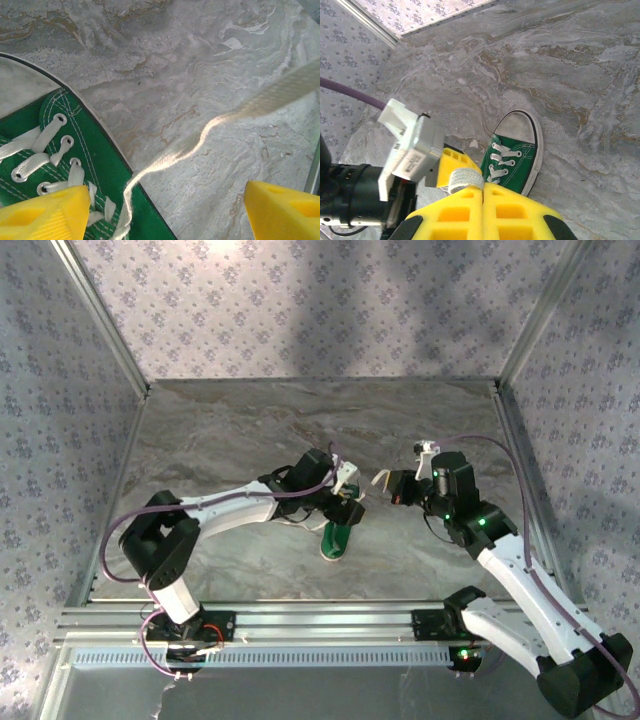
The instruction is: Tie the shoes
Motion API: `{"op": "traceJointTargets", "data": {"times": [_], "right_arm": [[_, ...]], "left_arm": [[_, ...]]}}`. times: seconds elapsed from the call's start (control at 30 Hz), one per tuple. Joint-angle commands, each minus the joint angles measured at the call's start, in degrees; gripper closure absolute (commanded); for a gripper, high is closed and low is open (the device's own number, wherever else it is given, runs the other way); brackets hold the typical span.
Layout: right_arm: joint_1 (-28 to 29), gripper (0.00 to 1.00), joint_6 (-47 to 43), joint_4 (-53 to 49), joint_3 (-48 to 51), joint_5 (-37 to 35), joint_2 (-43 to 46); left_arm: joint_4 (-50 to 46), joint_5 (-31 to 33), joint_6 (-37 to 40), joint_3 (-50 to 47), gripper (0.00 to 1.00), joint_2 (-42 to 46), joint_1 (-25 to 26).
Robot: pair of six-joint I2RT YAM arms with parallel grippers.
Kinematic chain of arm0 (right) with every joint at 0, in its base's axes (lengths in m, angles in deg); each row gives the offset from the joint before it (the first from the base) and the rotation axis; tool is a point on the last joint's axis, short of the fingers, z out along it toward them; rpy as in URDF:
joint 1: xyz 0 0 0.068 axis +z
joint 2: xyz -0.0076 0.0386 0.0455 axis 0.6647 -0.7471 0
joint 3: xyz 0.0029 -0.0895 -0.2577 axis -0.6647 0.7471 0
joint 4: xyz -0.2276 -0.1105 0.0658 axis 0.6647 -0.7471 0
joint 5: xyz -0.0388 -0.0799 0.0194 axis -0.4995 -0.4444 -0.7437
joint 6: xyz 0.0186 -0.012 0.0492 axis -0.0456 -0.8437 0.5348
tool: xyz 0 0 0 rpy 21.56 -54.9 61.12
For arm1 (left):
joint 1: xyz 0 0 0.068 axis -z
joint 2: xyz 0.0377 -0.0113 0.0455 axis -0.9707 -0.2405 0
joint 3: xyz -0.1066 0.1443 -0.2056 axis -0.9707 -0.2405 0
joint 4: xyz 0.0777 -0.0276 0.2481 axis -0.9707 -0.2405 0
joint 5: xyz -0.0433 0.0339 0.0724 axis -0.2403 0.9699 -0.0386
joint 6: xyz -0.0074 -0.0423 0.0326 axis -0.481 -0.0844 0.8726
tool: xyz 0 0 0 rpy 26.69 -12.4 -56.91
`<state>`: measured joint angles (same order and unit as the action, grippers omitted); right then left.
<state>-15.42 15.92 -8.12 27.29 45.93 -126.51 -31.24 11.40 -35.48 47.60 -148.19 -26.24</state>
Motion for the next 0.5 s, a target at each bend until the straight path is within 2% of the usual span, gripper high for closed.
{"op": "traceJointTargets", "data": {"times": [0.0, 0.1, 0.17, 0.27, 0.4, 0.47], "right_arm": [[-0.2, 1.0, 1.6, -0.5, -2.2, 1.2, 1.1], [-0.2, 1.0, 1.8, -0.7, -2.1, 1.4, 1.1], [-0.3, 1.0, 1.9, -1.1, -2.0, 0.8, 1.2], [-0.5, 1.0, 2.1, -3.4, -2.1, -1.7, 1.6], [-1.9, 1.0, 2.4, -7.0, -1.6, -5.1, 2.0], [-2.3, 1.0, 2.6, -9.4, -1.0, -7.7, 1.7]], "left_arm": [[0.8, 2.8, 1.4, 2.5, 0.21, -1.3, 0.1], [0.6, 3.0, 1.5, 3.9, 0.23, -2.5, 0.1], [0.5, 2.0, 1.4, 4.8, 0.33, -3.3, 0.1], [1.1, 1.3, 1.0, 5.0, 0.51, -3.7, 0.1], [1.5, 1.6, -0.1, 4.7, 0.83, -3.3, 0.0], [1.8, 1.8, -1.1, 4.3, 0.93, -3.0, 0.0]]}}
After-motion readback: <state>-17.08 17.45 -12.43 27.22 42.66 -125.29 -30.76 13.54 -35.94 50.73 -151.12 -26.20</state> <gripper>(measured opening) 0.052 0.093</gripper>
